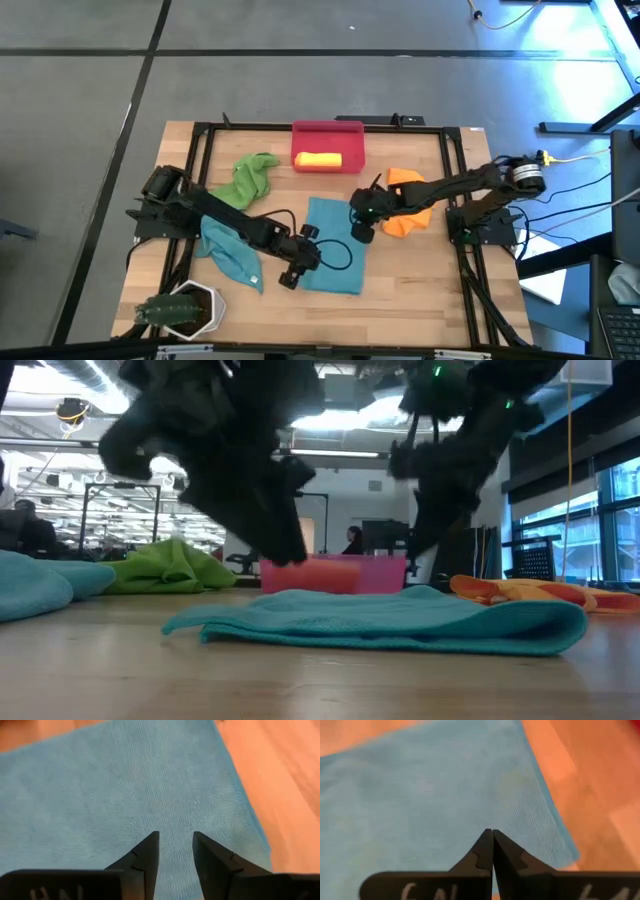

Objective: Roll microfiber towels into tight, uniform cylinder then place into a basket
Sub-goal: Roll the left blue microfiber cloth

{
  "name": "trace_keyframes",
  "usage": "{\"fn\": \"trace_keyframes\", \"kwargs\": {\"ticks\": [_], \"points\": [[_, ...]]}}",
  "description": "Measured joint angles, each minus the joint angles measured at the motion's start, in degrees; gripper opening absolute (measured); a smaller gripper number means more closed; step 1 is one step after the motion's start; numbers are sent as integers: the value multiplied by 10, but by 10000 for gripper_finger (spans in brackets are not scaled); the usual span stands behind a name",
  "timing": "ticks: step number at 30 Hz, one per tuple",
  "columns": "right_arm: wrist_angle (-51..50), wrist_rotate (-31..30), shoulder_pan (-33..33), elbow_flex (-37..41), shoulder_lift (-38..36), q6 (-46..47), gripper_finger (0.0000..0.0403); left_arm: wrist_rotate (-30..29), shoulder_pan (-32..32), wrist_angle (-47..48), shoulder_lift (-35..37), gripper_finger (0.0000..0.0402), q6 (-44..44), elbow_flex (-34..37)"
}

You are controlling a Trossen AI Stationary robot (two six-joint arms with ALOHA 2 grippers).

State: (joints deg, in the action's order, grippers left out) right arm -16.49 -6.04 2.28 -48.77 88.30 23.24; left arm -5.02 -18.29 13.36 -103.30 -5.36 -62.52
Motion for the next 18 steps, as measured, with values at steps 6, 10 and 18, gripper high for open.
{"fn": "trace_keyframes", "kwargs": {"ticks": [6,10,18], "points": [[19,-1,60,-1,-60,-89,8,-46,-15,41,95,101,-11,5],[37,0,124,-1,-65,-115,14,-13,-14,-65,186,94,-24,67],[79,-4,242,-1,-11,-114,74,41,-3,-381,257,92,35,259]]}}
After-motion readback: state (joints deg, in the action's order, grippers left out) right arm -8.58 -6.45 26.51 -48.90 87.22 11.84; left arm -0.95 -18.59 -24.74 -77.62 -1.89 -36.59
